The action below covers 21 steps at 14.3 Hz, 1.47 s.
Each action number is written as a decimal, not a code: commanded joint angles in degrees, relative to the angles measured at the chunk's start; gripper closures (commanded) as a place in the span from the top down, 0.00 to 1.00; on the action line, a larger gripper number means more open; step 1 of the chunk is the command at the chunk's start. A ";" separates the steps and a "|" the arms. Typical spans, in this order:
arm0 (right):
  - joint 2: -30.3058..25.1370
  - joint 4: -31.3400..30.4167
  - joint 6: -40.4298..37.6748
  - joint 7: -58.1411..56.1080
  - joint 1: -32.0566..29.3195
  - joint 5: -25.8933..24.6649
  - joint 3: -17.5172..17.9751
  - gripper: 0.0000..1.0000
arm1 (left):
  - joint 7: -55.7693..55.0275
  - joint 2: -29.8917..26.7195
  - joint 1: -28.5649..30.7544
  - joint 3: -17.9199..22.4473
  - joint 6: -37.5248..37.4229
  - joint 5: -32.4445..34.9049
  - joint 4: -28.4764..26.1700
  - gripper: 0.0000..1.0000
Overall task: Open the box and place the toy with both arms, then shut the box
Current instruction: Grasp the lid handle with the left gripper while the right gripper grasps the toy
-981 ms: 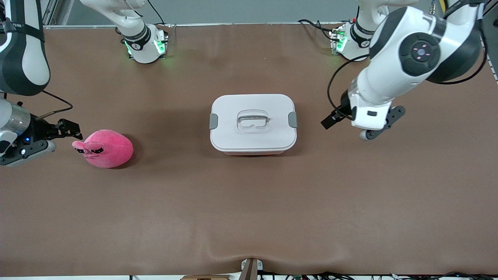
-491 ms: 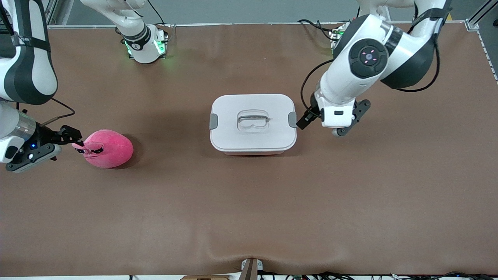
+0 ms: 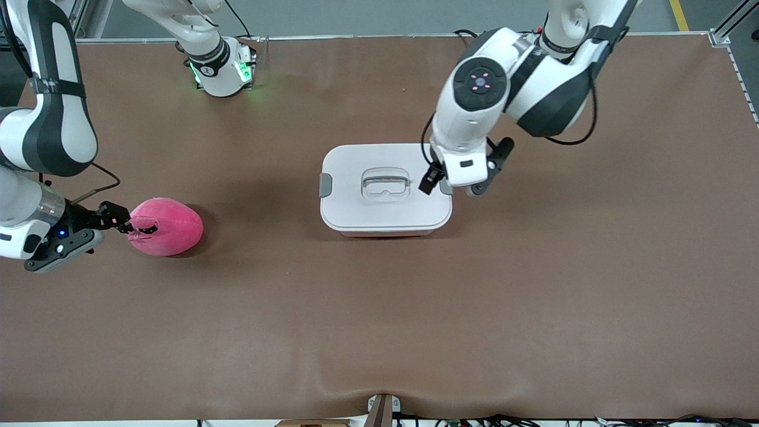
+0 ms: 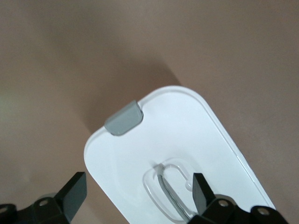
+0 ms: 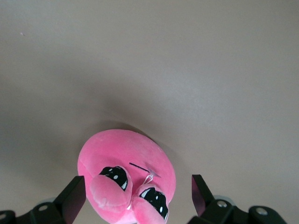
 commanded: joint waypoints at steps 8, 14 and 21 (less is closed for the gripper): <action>0.96 -3.24 2.98 -2.20 -1.82 0.27 0.53 1.00 | -20.72 5.52 -5.91 0.54 7.84 1.63 1.51 1.00; -2.38 -9.74 2.98 -2.12 -1.21 0.97 0.88 1.00 | -29.51 8.07 -8.54 0.46 11.37 5.22 1.42 1.00; -2.73 -11.60 2.46 -2.03 -0.24 1.15 0.97 1.00 | -36.46 11.50 -10.57 0.37 13.55 8.66 1.42 1.00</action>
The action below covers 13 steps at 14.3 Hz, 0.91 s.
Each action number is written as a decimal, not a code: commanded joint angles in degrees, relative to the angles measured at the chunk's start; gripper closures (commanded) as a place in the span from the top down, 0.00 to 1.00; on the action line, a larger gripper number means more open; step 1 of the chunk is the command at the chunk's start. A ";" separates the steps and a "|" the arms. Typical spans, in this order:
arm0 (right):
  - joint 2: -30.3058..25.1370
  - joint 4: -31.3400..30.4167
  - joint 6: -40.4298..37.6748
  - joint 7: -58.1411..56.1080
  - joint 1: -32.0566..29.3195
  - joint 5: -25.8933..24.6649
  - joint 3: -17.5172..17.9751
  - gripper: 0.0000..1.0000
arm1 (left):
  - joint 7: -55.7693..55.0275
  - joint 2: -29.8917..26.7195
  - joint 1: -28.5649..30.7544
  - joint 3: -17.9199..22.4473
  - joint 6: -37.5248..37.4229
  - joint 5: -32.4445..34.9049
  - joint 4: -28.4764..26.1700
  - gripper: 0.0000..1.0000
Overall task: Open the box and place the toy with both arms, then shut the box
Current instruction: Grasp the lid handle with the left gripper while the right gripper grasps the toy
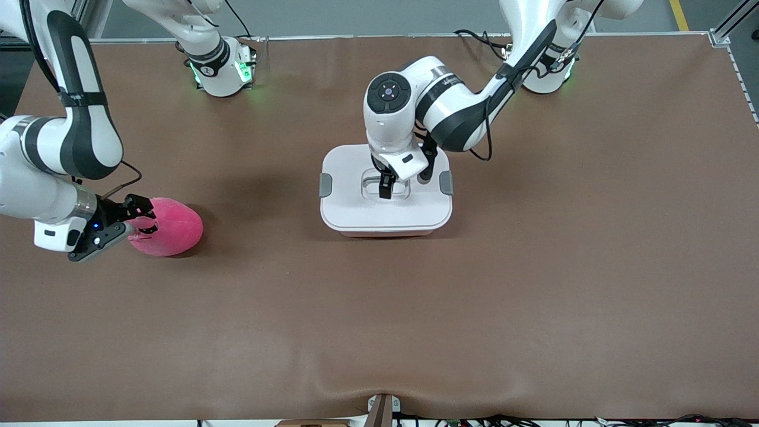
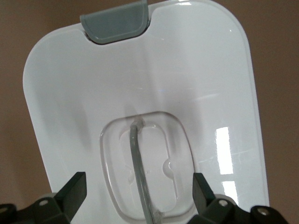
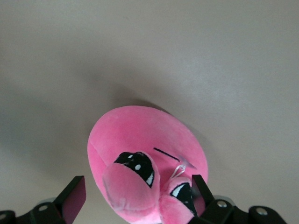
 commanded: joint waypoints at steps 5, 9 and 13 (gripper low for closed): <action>-1.43 -2.82 -0.01 -0.79 0.42 1.06 -0.06 1.00 | -2.40 1.49 -0.66 0.56 2.44 2.83 1.20 0.36; -1.08 -3.00 -1.41 -0.35 0.60 0.97 -0.06 1.00 | -2.40 2.10 -0.75 0.56 2.53 3.10 1.20 0.35; -0.47 -2.91 -1.86 -0.35 0.60 0.97 -0.06 0.05 | -2.40 1.58 -0.67 0.56 2.53 3.01 1.29 0.00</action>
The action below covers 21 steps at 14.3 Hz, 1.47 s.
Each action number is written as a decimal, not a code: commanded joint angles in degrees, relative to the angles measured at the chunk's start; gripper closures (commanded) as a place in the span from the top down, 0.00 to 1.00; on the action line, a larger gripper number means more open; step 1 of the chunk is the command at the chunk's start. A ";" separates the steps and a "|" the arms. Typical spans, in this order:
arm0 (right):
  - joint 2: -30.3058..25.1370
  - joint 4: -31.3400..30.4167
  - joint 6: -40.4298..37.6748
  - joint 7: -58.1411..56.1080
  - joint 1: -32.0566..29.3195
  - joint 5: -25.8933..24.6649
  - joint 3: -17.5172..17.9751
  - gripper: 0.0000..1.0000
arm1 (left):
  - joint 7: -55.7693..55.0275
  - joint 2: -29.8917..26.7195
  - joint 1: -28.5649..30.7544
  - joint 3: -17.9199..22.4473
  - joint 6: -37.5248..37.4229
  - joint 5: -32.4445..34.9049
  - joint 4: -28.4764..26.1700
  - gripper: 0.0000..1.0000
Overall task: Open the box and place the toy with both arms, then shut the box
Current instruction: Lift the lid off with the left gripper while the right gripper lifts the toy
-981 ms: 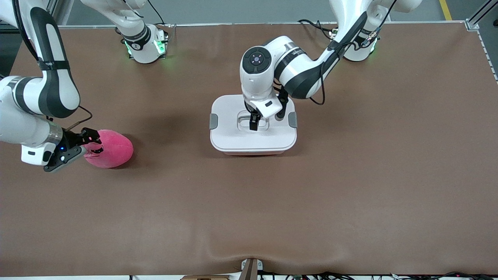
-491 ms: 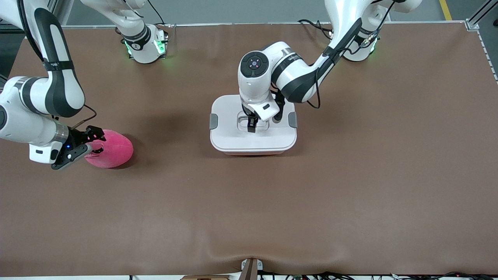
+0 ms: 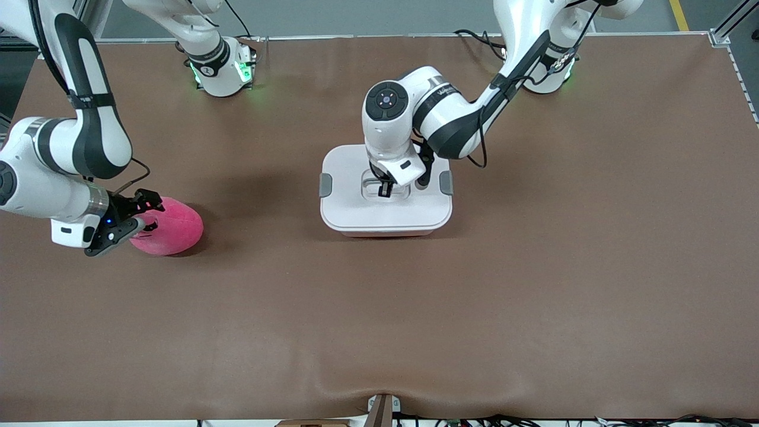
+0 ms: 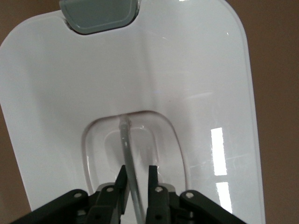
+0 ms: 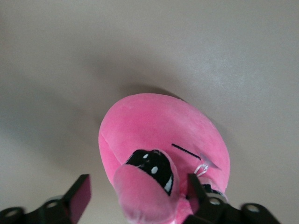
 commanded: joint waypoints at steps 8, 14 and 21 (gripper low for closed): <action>-0.07 0.65 -0.31 -1.23 0.31 0.35 -0.26 0.00 | -1.33 -3.43 0.20 0.00 -0.43 1.30 1.14 0.00; -1.91 4.08 -3.73 -6.59 4.52 0.09 -0.17 0.00 | -0.72 -5.63 2.83 0.18 -0.79 1.47 1.06 0.00; -6.40 9.52 -5.32 -9.68 21.38 -3.68 -0.17 0.00 | 7.35 -8.09 10.12 0.00 -5.09 1.47 0.62 0.00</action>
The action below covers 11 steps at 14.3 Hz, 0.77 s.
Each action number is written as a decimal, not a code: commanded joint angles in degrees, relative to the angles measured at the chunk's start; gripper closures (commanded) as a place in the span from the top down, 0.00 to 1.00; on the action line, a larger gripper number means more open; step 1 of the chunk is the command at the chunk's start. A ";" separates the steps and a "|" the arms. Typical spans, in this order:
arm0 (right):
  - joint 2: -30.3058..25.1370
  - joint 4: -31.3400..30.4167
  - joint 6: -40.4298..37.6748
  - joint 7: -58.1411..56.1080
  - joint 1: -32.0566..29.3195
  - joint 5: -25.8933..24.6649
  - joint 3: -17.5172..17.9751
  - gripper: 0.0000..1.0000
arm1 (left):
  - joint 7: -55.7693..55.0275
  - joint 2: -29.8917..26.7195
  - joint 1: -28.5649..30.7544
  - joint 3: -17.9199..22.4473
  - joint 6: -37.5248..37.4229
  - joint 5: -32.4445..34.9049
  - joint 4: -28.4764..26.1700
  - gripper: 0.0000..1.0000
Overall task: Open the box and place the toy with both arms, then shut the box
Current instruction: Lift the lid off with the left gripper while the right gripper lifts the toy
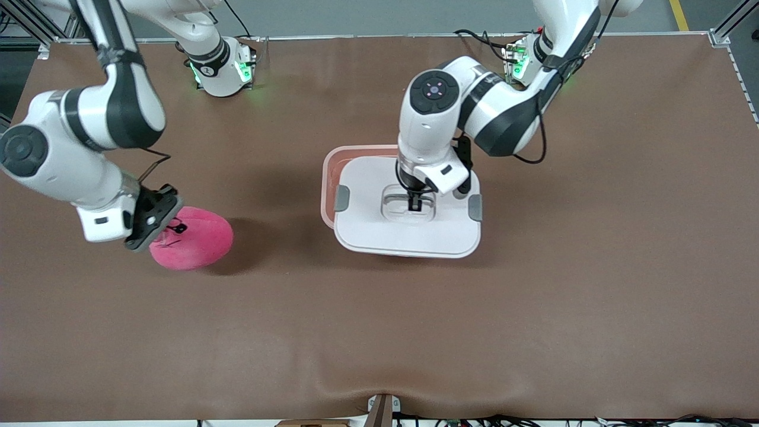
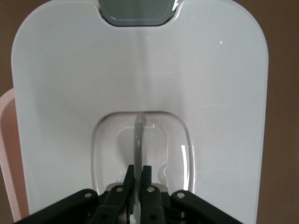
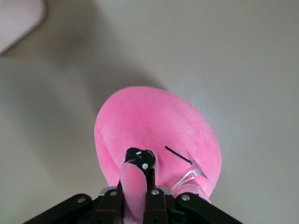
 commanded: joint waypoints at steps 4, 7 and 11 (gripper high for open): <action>-1.86 5.48 -1.65 -1.71 15.59 -8.33 -0.55 0.00 | 8.15 -2.63 7.37 -0.75 -2.33 1.00 -1.29 0.00; -1.86 7.41 -1.65 -1.71 20.35 -12.55 -0.55 0.00 | 12.80 -2.63 10.71 -0.75 -2.33 1.00 -1.55 0.00; -2.30 8.12 -1.56 -2.06 24.49 -17.92 -0.55 0.00 | 19.22 -2.63 15.19 -0.83 -2.33 0.47 -1.73 0.00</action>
